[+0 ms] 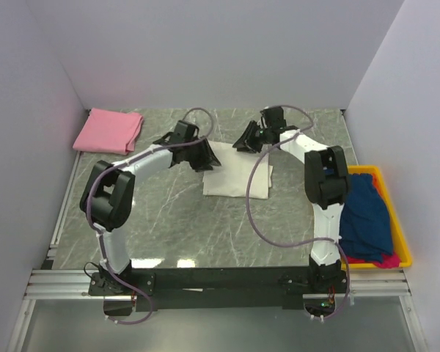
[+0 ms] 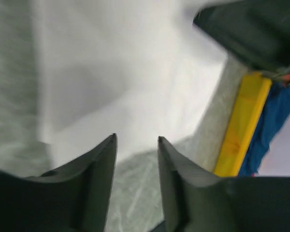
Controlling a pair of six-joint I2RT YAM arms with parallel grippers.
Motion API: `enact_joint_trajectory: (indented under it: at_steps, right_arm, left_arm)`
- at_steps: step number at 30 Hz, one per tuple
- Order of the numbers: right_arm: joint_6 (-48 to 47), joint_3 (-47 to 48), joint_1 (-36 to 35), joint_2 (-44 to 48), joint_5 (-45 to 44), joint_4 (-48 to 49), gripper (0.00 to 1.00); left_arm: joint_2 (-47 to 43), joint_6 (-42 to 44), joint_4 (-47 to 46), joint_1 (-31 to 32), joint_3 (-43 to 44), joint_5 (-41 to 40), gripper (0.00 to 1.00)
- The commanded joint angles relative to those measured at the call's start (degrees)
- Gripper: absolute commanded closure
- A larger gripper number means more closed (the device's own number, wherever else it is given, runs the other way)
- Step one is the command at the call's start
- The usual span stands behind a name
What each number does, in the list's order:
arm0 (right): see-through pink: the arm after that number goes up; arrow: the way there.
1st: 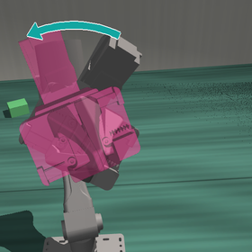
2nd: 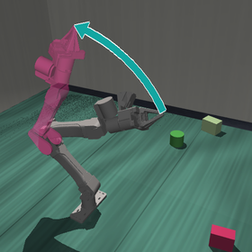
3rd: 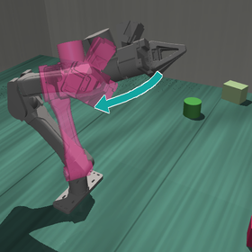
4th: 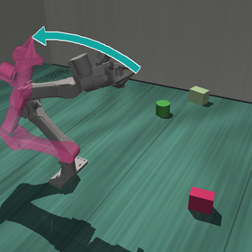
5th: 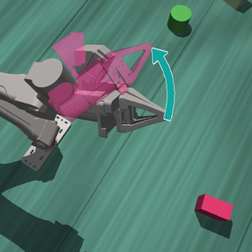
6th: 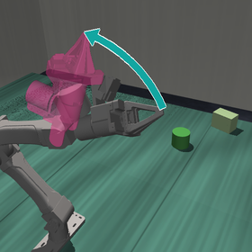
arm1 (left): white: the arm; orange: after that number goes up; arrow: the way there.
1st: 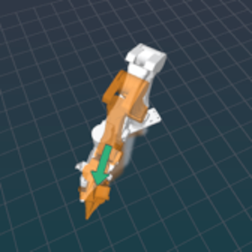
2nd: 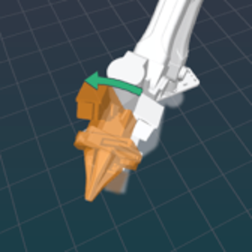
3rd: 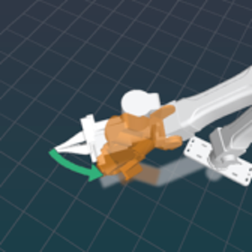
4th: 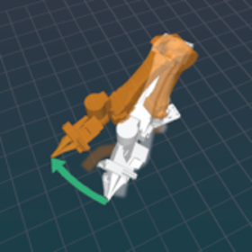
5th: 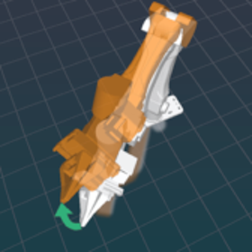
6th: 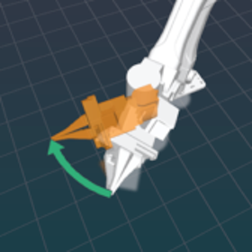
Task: Fold and stack the t-shirts
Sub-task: Fold the tshirt, then neatly place the folded tshirt to the corner
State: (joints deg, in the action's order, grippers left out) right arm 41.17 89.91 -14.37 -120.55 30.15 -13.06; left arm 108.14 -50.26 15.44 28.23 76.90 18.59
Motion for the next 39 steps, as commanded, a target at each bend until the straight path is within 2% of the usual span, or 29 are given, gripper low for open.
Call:
enact_joint_trajectory:
  at_steps: [1, 3, 5, 8, 11, 17, 20, 21, 24, 31, 34, 37, 38, 39]
  right_arm:
    - [1.2, 3.2, 1.5, -4.5, 5.4, -0.3, 0.65]
    - [0.8, 2.8, 2.6, -6.7, 4.6, -1.4, 0.65]
    - [2.2, 1.0, 4.0, -7.9, 7.5, 0.4, 0.65]
    - [3.0, 1.7, 6.0, -10.6, 15.0, 3.8, 0.65]
    - [1.9, 3.3, 6.7, -12.5, 16.3, 2.5, 0.64]
    - [2.4, 5.1, 7.3, -15.1, 20.0, 3.5, 0.64]
    - [3.2, 5.3, 7.3, -15.5, 21.2, 4.6, 0.64]
    - [3.3, 5.5, 7.3, -15.9, 21.5, 4.7, 0.64]
    - [3.6, 6.0, 7.3, -15.8, 22.0, 5.5, 0.64]
    - [4.7, 8.4, 7.3, -15.5, 23.3, 5.9, 0.64]
    - [4.8, 9.7, 7.3, -15.3, 23.4, 5.3, 0.64]
    - [4.6, 11.2, 7.2, -14.6, 23.4, 4.5, 0.63]
    - [4.4, 11.9, 7.2, -13.7, 23.0, 4.2, 0.63]
    - [4.3, 12.3, 7.3, -13.1, 22.7, 3.5, 0.63]
  left_arm:
    - [1.0, 1.9, 2.0, -4.3, 1.6, -4.2, 0.50]
    - [3.4, 3.7, 1.6, -5.9, 2.2, -2.3, 0.41]
    - [5.6, 4.8, 1.4, -7.7, 3.9, 1.9, 0.37]
    - [8.2, 6.5, 0.4, -9.1, 4.9, 6.6, 0.24]
    - [9.3, 7.3, -0.5, -10.0, 5.4, 9.5, 0.14]
    - [15.0, 12.7, 8.0, -10.4, 13.5, 6.5, 0.09]
    - [18.8, 14.7, 11.9, -9.5, 16.3, 5.2, 0.13]
    - [19.6, 14.7, 12.5, -9.3, 16.5, 4.3, 0.17]
    - [21.1, 13.8, 12.6, -8.9, 16.0, 4.7, 0.24]
    - [25.5, 13.6, 14.7, -4.7, 19.2, 2.8, 0.30]
    - [25.5, 12.6, 13.4, -4.5, 17.9, 2.2, 0.38]
    - [25.6, 12.7, 13.6, -4.4, 18.7, 1.9, 0.58]
    - [25.8, 13.3, 14.1, -4.3, 19.3, 1.5, 0.75]
    - [25.7, 13.5, 15.7, -4.3, 21.0, 0.1, 0.86]
